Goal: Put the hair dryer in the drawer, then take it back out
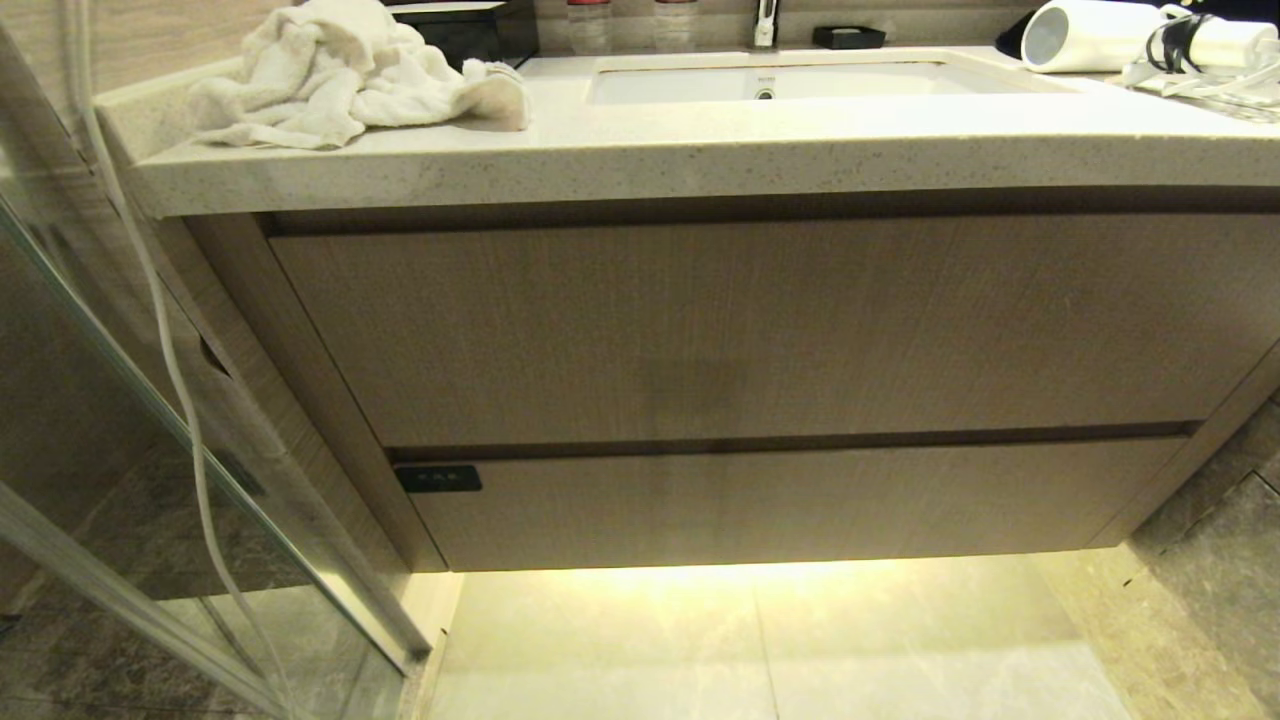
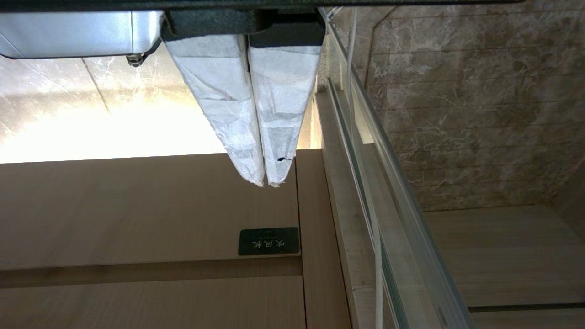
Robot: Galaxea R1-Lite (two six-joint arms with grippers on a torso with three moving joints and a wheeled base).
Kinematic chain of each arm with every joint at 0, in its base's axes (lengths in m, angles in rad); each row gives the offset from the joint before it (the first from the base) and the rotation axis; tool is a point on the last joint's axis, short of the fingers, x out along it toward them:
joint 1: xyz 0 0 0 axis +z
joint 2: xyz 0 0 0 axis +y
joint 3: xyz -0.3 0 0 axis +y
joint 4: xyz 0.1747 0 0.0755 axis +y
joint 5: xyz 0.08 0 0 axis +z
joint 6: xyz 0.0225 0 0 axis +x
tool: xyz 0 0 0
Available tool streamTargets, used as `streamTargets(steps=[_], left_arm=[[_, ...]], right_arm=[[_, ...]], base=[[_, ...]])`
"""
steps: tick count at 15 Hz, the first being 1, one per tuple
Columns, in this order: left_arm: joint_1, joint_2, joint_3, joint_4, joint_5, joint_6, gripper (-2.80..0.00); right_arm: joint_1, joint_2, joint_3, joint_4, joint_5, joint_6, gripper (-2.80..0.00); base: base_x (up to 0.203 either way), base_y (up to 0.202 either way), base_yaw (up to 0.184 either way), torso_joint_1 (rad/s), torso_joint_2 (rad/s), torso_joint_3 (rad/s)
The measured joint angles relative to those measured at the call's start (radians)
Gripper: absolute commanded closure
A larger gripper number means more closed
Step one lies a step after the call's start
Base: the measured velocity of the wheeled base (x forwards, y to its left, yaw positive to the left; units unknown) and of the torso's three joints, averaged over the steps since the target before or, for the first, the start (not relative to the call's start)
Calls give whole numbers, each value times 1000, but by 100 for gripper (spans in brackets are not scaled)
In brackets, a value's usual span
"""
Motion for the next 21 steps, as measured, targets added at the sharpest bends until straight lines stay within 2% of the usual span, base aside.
streamTargets(steps=[5,21], left_arm=[[0,0,0,0,0,0,0],[0,0,0,0,0,0,0]], right_arm=[[6,-75,3,3,-4,10,0],[6,-84,3,5,-2,24,0]], base=[[0,0,0,0,0,0],[0,0,0,0,0,0]])
